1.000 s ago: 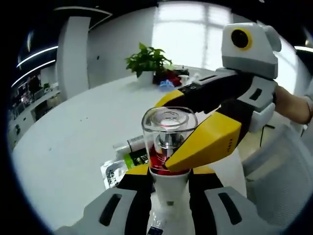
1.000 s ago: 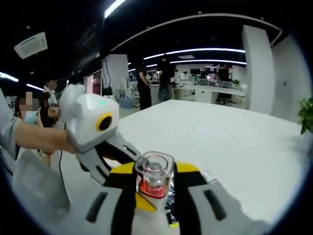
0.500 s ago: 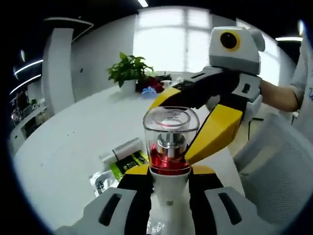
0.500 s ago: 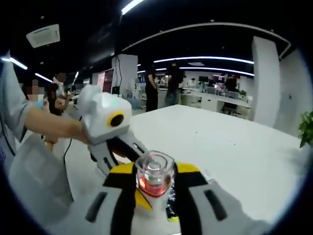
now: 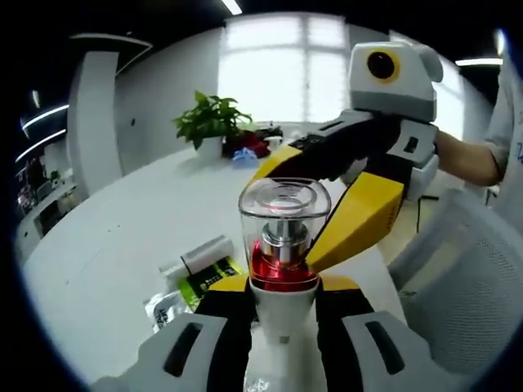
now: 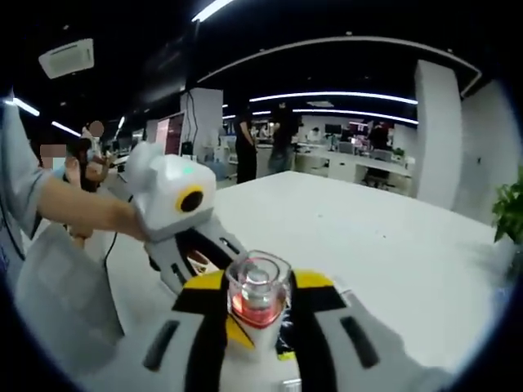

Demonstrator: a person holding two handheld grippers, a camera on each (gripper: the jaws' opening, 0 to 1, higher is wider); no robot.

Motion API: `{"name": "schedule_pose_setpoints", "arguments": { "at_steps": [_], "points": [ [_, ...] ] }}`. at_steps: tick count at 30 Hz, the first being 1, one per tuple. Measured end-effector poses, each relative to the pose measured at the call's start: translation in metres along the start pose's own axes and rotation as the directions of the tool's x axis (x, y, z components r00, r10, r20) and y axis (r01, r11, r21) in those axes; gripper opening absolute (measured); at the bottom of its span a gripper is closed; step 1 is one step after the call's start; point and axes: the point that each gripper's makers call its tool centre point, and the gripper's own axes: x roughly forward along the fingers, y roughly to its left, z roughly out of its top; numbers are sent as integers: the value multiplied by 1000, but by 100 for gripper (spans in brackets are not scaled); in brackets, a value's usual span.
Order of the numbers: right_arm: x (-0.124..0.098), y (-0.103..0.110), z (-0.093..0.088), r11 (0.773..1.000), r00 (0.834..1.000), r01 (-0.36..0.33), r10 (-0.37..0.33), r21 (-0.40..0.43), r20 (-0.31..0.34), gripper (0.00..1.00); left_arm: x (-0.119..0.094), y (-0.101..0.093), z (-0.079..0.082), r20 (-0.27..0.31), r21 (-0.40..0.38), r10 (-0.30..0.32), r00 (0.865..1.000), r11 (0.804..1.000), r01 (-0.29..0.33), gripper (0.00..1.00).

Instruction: Arrange the skincare products in the storage area until every visible bottle or jar stands upright without overlapping.

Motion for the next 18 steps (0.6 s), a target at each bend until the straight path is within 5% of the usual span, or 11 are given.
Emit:
{"name": "schedule_pose_setpoints", "arguments": {
  "at_steps": [18],
  "points": [
    [0, -1, -8, 1000, 998, 26, -27, -6, -51, 37, -19, 8, -2, -26, -21, 49, 998, 999, -50, 29]
  ]
}}
